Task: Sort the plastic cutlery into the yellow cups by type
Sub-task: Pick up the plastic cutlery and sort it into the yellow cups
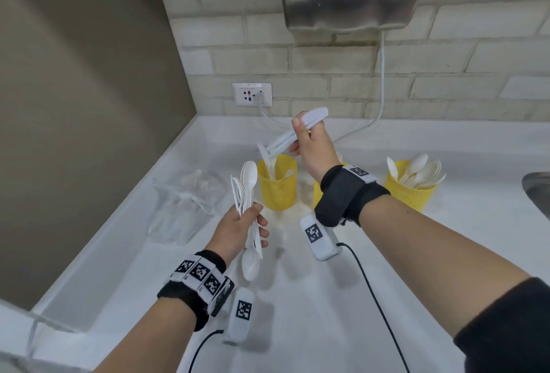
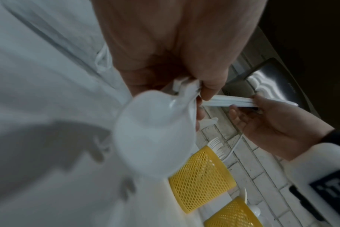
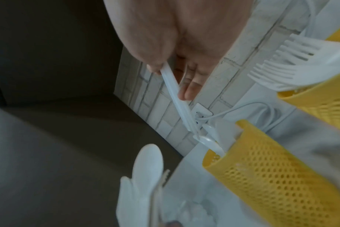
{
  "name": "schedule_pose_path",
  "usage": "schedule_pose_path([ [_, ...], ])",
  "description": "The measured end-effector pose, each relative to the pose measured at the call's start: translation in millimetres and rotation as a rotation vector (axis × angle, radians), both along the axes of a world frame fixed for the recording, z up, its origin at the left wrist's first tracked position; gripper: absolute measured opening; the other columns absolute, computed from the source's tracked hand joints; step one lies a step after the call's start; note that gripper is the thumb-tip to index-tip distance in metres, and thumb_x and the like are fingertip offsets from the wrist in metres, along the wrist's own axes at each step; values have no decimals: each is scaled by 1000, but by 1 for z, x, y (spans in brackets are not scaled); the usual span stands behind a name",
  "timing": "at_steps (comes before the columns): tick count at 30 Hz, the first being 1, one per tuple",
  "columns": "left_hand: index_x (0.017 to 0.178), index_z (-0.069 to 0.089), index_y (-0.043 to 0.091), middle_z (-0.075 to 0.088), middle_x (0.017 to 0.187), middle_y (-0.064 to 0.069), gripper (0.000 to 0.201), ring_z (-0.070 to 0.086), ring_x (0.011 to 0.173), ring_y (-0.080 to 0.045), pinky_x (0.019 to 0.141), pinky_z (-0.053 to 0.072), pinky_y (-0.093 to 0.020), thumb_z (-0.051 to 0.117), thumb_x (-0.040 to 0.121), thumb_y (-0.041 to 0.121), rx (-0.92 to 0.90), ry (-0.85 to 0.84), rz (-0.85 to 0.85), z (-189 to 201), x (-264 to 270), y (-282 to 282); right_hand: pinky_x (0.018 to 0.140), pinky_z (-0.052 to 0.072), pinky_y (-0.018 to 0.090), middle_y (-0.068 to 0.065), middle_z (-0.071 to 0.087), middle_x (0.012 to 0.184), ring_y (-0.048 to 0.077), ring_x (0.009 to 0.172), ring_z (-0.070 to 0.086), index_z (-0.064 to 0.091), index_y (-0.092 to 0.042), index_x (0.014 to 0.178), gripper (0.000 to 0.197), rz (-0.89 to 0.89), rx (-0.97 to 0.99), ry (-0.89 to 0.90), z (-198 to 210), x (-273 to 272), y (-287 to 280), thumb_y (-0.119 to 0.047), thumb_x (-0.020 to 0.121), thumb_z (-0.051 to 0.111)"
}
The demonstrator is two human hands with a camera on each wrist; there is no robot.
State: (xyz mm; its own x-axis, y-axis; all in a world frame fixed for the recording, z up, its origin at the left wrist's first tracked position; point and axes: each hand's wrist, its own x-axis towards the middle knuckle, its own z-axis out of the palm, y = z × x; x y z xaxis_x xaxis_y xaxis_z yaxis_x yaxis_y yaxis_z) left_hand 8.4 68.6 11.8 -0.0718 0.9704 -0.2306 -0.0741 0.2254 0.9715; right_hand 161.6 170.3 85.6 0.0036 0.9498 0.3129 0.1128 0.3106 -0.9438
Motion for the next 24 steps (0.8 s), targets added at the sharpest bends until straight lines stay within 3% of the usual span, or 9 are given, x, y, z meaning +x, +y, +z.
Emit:
schedule_pose_path([
  [5, 100, 53, 11, 57, 71, -9, 14, 57, 56, -24, 53, 55, -36, 54, 97, 25, 20, 34, -19, -2, 0, 2, 62, 34, 25, 1, 51, 78, 13, 65, 46, 48, -7, 87, 20, -10, -68, -456, -27, -8, 21, -23, 100, 44],
  [8, 98, 52, 13, 52, 63, -4, 12, 52, 49, -21, 58, 50, -37, 55, 97, 24, 55, 108, -37, -5, 2, 5, 82, 36, 21, 11, 56, 121, 23, 103, 56, 55, -7, 123, 34, 2, -146, -511, -33, -6, 19, -28, 97, 54],
  [11, 93, 52, 11, 47, 61, -2, 10, 47, 43, -17, 55, 50, -34, 56, 96, 20, 85, 142, -37, -9, 5, 6, 91, 39, 24, 10, 47, 132, 23, 116, 53, 41, -13, 141, 57, 41, -166, -436, -30, -1, 7, -28, 91, 64],
  [14, 92, 52, 12, 45, 62, -3, 10, 45, 45, -17, 51, 48, -31, 57, 95, 19, 101, 179, -31, -12, 9, 6, 102, 37, 28, 6, 47, 127, 23, 120, 45, 51, -18, 132, 45, -53, -36, -493, -27, 3, -7, -27, 90, 63],
  [16, 92, 51, 14, 45, 64, -4, 8, 45, 47, -17, 52, 48, -31, 56, 95, 19, 114, 219, -29, -13, 11, 7, 101, 37, 31, 2, 51, 114, 21, 115, 42, 59, -19, 119, 30, -115, 71, -495, -26, 3, -20, -21, 89, 59],
  [18, 94, 52, 17, 48, 68, -3, 5, 47, 49, -16, 54, 49, -31, 55, 94, 20, 143, 291, -28, -14, 14, 6, 92, 41, 30, -2, 51, 101, 14, 99, 45, 64, -19, 108, 22, -72, 126, -424, -25, 3, -34, -17, 86, 61],
  [20, 103, 52, 19, 54, 78, 0, 10, 51, 54, -14, 57, 51, -29, 56, 94, 23, 175, 394, -24, -15, 17, 4, 77, 39, 22, -6, 50, 91, 4, 80, 45, 65, -21, 99, 17, 8, 132, -404, -23, 2, -51, -25, 83, 68],
  [22, 111, 50, 19, 59, 87, 1, 19, 56, 65, -15, 59, 54, -30, 55, 93, 23, 192, 482, -16, -14, 21, 2, 65, 37, 21, -13, 45, 79, 3, 72, 44, 61, -24, 87, 23, 15, 133, -529, -23, 5, -64, -41, 76, 73],
  [24, 112, 48, 17, 60, 89, -2, 23, 59, 70, -21, 65, 57, -39, 56, 92, 24, 199, 556, -13, -12, 24, 0, 63, 37, 24, -13, 41, 71, 8, 70, 45, 57, -26, 80, 26, -21, 157, -669, -26, 9, -71, -44, 73, 75],
])
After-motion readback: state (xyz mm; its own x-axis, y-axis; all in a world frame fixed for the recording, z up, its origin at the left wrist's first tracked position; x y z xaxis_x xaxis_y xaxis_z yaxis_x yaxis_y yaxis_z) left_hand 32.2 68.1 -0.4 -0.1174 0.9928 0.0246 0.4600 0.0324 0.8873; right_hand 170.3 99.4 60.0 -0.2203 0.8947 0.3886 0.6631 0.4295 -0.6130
